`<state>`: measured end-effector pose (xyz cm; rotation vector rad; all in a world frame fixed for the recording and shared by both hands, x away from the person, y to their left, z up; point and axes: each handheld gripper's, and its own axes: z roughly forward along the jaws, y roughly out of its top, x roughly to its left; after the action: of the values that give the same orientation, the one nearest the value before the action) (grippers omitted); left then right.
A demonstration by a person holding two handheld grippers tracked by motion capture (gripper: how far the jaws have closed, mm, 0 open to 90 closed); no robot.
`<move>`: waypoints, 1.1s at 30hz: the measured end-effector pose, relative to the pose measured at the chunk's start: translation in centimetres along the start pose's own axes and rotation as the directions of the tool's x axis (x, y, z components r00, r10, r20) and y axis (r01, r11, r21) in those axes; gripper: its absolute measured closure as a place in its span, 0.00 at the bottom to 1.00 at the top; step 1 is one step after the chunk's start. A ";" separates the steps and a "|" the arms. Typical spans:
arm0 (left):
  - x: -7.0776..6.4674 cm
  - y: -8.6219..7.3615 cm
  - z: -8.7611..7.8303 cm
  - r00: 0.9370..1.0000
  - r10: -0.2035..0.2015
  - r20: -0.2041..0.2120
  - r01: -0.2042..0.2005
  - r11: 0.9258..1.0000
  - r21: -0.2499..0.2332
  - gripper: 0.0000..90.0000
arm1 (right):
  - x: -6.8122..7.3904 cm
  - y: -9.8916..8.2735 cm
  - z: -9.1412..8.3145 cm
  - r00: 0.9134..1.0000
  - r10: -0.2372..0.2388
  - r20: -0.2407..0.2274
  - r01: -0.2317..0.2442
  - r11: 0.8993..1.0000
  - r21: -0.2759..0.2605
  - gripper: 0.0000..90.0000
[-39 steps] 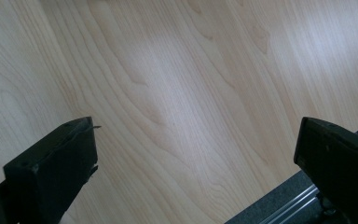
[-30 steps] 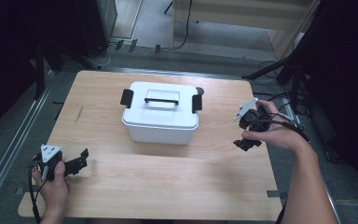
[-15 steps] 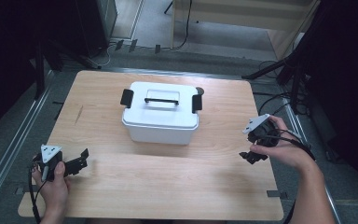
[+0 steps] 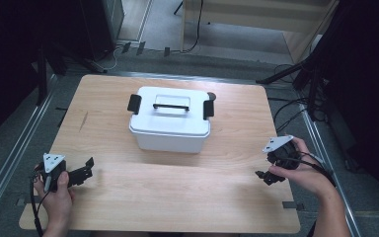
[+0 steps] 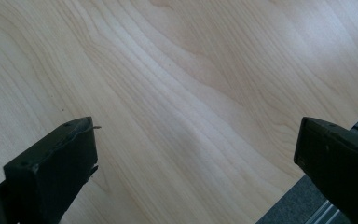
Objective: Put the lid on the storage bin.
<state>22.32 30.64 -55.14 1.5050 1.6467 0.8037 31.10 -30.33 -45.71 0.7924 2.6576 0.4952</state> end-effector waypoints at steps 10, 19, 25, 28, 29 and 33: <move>0.0 0.0 0.0 1.000 -0.002 0.001 0.002 1.000 -0.001 0.00 | 2.3 -1.8 0.3 0.999 0.011 0.040 -0.010 0.999 -0.045 0.00; 0.1 0.0 0.0 1.000 -0.005 0.004 0.005 1.000 -0.001 0.00 | 3.7 -3.9 0.6 0.990 0.133 0.054 -0.122 0.977 -0.176 0.00; 0.0 0.0 0.0 1.000 -0.004 0.002 0.004 1.000 0.000 0.00 | 4.3 -5.3 1.4 0.975 0.209 0.074 -0.186 0.952 -0.245 0.00; 0.0 0.0 0.0 1.000 -0.002 0.002 0.002 1.000 -0.001 0.00 | 4.6 -5.9 1.8 0.973 0.223 0.059 -0.201 0.944 -0.261 0.00; 0.0 0.0 0.0 1.000 -0.001 0.002 0.001 1.000 -0.001 0.00 | 4.8 -6.1 2.0 0.973 0.226 0.053 -0.205 0.943 -0.260 0.00; 0.0 0.0 0.0 1.000 0.000 0.001 0.000 1.000 -0.004 0.00 | 5.3 -6.6 2.5 0.972 0.232 0.044 -0.213 0.939 -0.269 0.00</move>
<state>22.27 30.66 -55.14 1.5025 1.6436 0.8049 24.84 -31.93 -51.78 1.0101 2.3776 0.8389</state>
